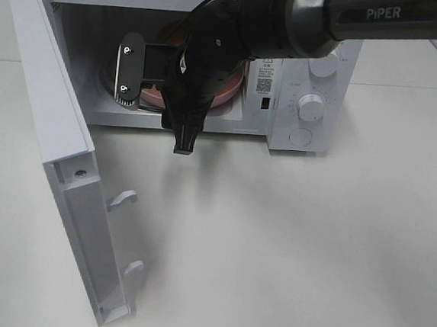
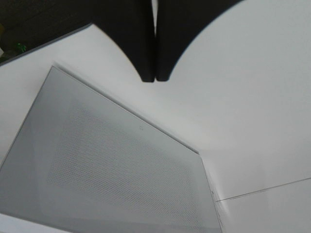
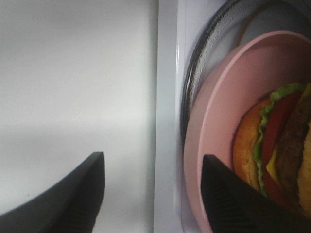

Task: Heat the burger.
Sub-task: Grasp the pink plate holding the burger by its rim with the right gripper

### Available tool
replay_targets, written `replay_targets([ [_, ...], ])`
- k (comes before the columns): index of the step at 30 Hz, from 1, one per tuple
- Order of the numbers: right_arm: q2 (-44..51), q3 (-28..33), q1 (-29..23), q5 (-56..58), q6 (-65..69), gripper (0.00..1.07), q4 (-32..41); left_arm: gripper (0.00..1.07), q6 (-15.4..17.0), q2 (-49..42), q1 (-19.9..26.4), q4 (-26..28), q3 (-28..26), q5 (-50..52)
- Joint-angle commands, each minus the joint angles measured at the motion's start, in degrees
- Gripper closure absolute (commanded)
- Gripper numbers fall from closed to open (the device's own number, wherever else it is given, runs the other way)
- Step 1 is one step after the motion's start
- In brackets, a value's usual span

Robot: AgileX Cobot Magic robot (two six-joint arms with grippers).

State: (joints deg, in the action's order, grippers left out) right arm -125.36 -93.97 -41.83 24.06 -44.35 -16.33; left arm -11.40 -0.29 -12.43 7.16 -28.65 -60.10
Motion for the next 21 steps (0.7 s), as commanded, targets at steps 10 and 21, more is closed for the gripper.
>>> replay_targets([
  [10, 0.1, -0.4, 0.0, -0.3, 5.2, 0.49, -7.2, 1.06, 0.4, -1.1, 0.1, 0.1, 0.1, 0.7],
  [21, -1.0, -0.4, 1.3, -2.9, 11.9, 0.49, -14.0, 1.06, 0.4, -1.1, 0.1, 0.1, 0.1, 0.7],
])
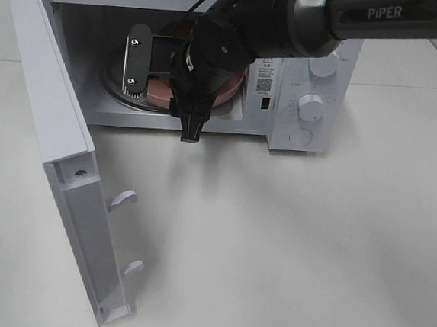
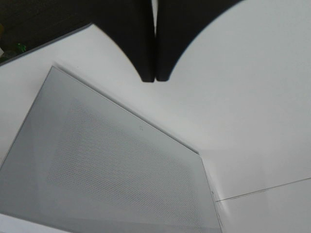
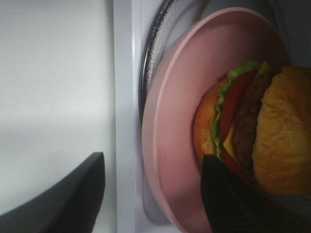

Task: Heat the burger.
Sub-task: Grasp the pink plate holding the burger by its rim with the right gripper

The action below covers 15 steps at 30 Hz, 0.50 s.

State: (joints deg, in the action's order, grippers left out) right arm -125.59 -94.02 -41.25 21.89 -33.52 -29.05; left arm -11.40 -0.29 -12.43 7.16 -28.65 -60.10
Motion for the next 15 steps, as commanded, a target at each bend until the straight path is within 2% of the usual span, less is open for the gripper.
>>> replay_targets([
  [1, -1.6, -0.3, 0.7, -0.7, 1.7, 0.49, -1.4, 1.06, 0.4, -1.1, 0.1, 0.1, 0.1, 0.7],
  [15, -5.8, -0.3, 1.5, -3.3, 2.5, 0.49, -3.7, 1.06, 0.4, -1.1, 0.1, 0.1, 0.1, 0.7],
])
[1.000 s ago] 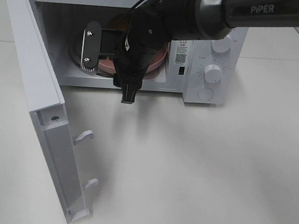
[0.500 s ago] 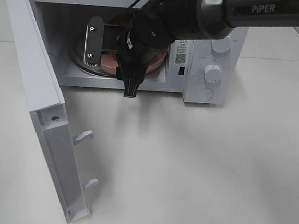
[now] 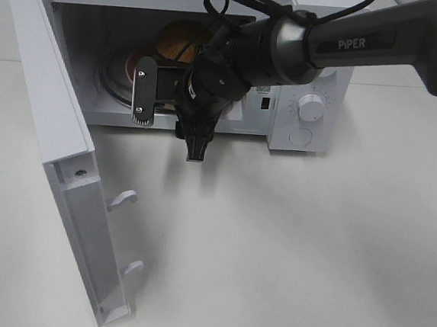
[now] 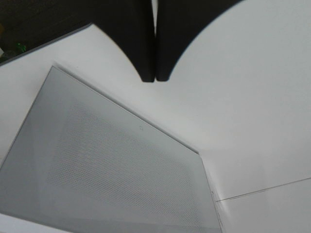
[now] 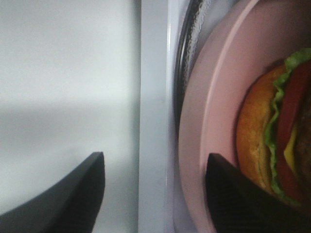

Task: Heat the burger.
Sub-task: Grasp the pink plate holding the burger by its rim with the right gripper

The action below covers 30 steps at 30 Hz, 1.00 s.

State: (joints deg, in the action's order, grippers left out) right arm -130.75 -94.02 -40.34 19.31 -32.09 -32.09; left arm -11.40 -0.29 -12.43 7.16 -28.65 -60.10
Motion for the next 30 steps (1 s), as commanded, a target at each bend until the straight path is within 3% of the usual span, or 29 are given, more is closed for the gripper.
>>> replay_targets([
  [1, -1.0, -0.3, 1.1, -1.2, 1.1, 0.49, -0.6, 1.06, 0.4, -1.1, 0.1, 0.1, 0.1, 0.7],
  [18, -1.9, -0.3, 2.5, -2.7, 1.1, 0.59, -1.1, 1.06, 0.4, -1.1, 0.1, 0.1, 0.1, 0.7],
  [23, -1.9, -0.3, 2.5, -2.7, 1.1, 0.70, -1.1, 1.06, 0.4, -1.1, 0.1, 0.1, 0.1, 0.7],
  [24, -1.9, -0.3, 2.5, -2.6, 1.1, 0.78, -1.1, 1.06, 0.4, -1.1, 0.1, 0.1, 0.1, 0.7],
  [30, -1.9, -0.3, 2.5, -2.5, 2.2, 0.96, -1.1, 1.06, 0.4, -1.1, 0.1, 0.1, 0.1, 0.7],
])
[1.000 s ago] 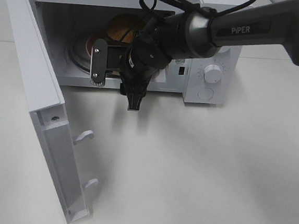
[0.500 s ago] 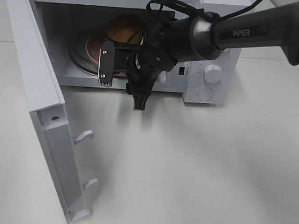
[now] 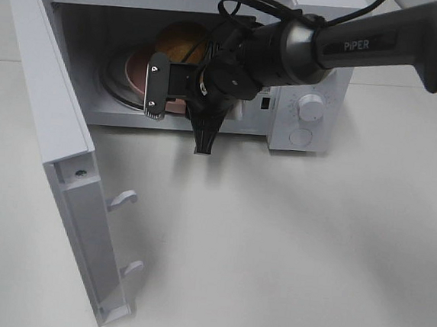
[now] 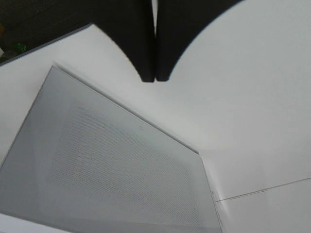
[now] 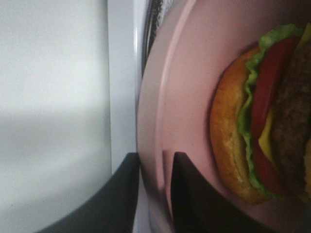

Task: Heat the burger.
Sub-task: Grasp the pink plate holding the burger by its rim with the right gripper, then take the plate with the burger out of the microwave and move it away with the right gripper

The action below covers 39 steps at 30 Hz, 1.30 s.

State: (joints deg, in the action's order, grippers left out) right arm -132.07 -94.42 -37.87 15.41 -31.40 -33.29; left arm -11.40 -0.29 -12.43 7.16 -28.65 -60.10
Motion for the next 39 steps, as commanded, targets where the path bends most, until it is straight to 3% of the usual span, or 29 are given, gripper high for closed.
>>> replay_targets([
  [1, -0.6, 0.1, 0.0, 1.4, 1.9, 1.04, 0.1, 1.06, 0.4, -1.1, 0.1, 0.1, 0.1, 0.7],
  [22, 1.9, 0.1, -0.1, 3.3, -1.1, 1.07, 1.5, 1.06, 0.4, -1.1, 0.1, 0.1, 0.1, 0.7],
  [29, 4.9, 0.5, -0.2, 6.9, -14.9, 1.07, 11.3, 1.06, 0.4, -1.1, 0.1, 0.1, 0.1, 0.7],
  [39, 8.4, 0.6, -0.2, 12.3, -24.6, 1.07, 16.7, 1.06, 0.4, -1.1, 0.1, 0.1, 0.1, 0.7],
])
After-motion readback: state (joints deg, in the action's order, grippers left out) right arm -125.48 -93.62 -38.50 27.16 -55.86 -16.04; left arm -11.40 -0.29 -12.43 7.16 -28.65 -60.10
